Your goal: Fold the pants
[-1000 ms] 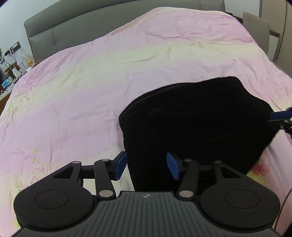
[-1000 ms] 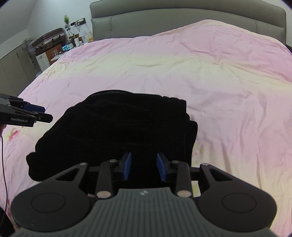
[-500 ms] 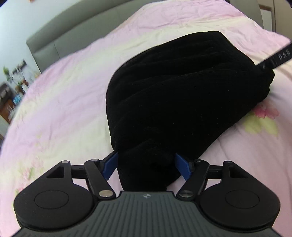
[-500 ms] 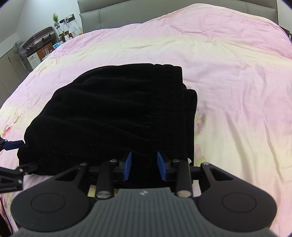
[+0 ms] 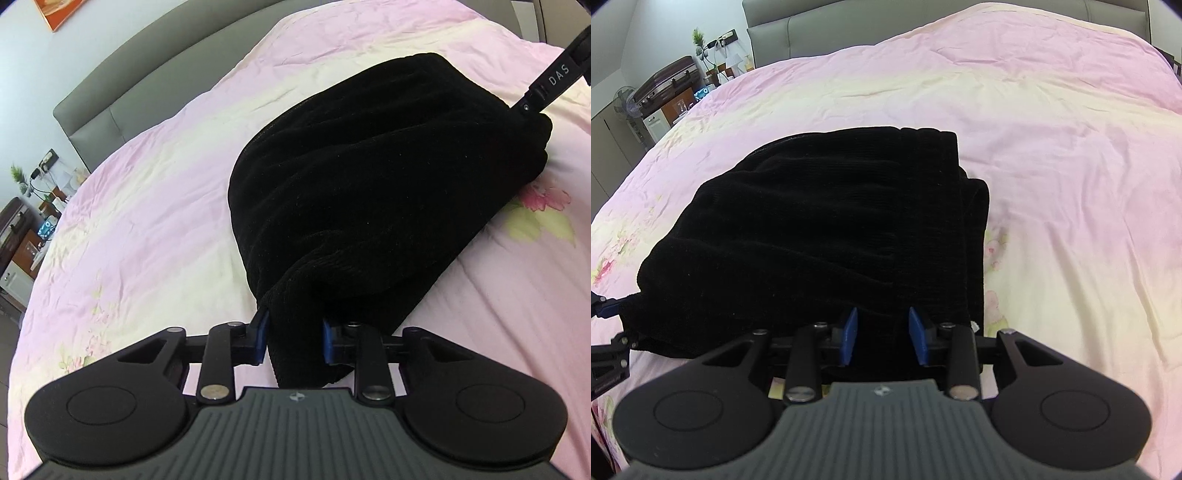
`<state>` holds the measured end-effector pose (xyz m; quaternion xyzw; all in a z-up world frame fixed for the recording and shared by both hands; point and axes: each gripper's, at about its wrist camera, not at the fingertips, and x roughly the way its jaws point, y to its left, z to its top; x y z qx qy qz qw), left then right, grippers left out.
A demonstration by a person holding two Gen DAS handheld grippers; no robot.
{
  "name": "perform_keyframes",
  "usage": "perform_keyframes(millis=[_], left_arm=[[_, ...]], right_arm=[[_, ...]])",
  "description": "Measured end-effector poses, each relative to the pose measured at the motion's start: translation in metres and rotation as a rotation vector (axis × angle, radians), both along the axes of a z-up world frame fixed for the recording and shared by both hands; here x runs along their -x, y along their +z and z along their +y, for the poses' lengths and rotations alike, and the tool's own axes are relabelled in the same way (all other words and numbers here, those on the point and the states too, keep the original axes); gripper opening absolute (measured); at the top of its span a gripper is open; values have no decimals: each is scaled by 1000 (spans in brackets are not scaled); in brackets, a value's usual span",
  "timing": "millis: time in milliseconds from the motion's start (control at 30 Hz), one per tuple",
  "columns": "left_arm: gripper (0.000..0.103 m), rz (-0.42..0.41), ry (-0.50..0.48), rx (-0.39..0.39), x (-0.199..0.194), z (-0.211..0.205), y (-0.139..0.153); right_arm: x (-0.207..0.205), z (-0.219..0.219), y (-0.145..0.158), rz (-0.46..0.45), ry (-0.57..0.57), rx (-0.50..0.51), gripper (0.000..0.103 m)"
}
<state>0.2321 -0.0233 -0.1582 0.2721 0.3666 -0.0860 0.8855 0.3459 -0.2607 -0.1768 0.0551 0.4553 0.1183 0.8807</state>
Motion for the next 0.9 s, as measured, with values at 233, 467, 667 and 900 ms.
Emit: perform_keyframes(millis=[233, 467, 667, 900], left_arm=[[12, 155, 20, 22, 1, 38, -9], [13, 276, 113, 140, -16, 46, -19], [14, 306, 113, 155, -17, 49, -3], [16, 348, 113, 117, -14, 56, 25]], right_arm=[[-2, 1, -2, 10, 35, 10, 29], [1, 1, -7, 1, 52, 17, 29], [-2, 2, -5, 15, 55, 33, 29], [-4, 8, 0, 33, 75, 77, 29]])
